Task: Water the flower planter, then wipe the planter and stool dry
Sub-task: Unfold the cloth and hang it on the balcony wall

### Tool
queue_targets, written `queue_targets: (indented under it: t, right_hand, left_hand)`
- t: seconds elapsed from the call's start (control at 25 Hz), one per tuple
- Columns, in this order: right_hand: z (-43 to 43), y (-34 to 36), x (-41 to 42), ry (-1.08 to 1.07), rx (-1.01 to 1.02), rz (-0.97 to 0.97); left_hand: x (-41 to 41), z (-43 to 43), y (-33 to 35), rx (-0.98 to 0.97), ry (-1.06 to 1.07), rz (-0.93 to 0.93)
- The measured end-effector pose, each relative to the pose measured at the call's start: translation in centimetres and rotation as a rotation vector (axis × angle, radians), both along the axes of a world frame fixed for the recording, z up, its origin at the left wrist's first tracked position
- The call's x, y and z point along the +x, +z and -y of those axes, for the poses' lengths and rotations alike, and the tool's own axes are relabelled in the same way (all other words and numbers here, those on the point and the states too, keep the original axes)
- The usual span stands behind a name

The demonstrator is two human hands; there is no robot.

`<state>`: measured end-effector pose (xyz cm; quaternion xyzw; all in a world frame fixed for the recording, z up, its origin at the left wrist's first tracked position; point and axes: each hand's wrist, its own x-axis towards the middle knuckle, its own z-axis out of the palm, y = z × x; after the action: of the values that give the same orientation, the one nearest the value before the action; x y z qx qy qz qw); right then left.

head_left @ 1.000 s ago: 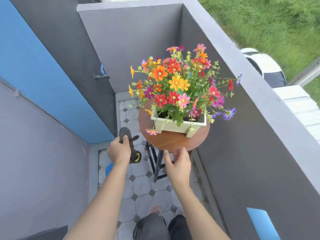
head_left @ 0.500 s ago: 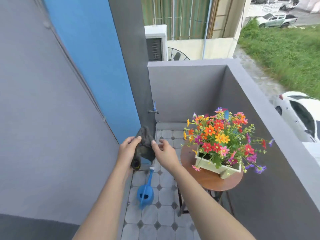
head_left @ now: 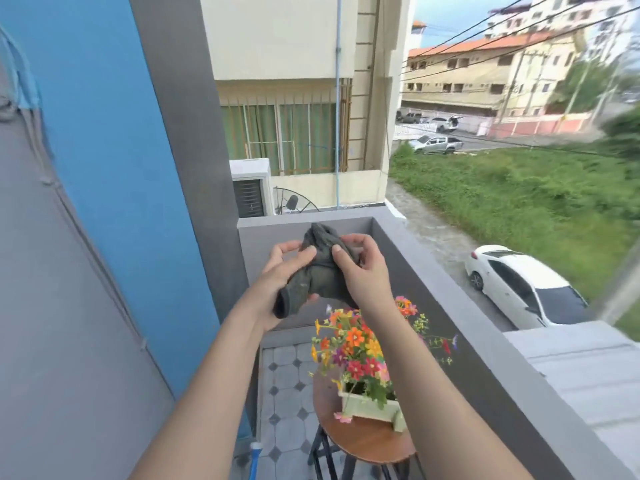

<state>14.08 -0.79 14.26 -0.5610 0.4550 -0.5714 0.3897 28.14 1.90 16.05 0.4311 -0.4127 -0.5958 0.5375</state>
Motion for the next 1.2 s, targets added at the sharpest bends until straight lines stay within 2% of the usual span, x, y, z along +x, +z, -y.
queue_targets:
  t: [0.16, 0.28, 0.36, 0.48, 0.56, 0.64, 0.8, 0.88, 0.96, 1.04, 1.12, 1.2]
  right_hand:
    - [-1.8, 3.2, -11.3, -0.215, -0.017, 0.008]
    - [-5.5, 3.7, -19.3, -0.456, -0.032, -0.205]
    - [-8.4, 2.9, -24.0, -0.550, 0.045, -0.429]
    - [-12.4, 1.3, -28.6, -0.561, 0.183, -0.655]
    - [-14.5, 0.2, -30.5, -0.680, 0.226, -0.729]
    - [-16.0, -1.0, -31.8, -0.829, 0.254, -0.707]
    - [-18.1, -3.6, -32.9, -0.891, 0.293, -0.516]
    - [-18.7, -4.5, -33.4, -0.892, 0.320, -0.399]
    - [-18.7, -5.2, -33.9, -0.870, 0.433, -0.433]
    - [-18.6, -5.5, -34.0, -0.934, 0.557, -0.516]
    - [-18.3, -5.3, -33.8, -1.001, 0.412, -0.455]
    - [-17.8, -4.6, -33.3, -0.839, 0.220, -0.326]
  left_hand:
    - [-9.8, 2.8, 1.8, -0.150, -0.402, 0.033]
    - [-18.3, 3.2, 0.8, -0.188, -0.614, 0.195]
    - [-23.3, 2.7, -0.3, -0.237, -0.729, 0.271]
    - [-28.2, 2.4, -1.4, -0.329, -0.807, 0.341]
    - [-30.6, 2.5, -1.9, -0.424, -0.797, 0.475]
    - [-32.3, 2.4, -2.4, -0.489, -0.762, 0.545]
    - [-34.8, 2.5, -3.7, -0.475, -0.676, 0.438]
    - [-35.6, 2.2, -4.1, -0.403, -0.702, 0.337]
    - [-36.3, 1.4, -3.9, -0.372, -0.780, 0.235]
    - [-37.1, 0.7, -3.2, -0.481, -0.821, 0.231]
    - [-38.1, 0.2, -2.1, -0.564, -0.878, 0.233]
    - [-38.8, -0.2, -0.7, -0.599, -0.965, 0.206]
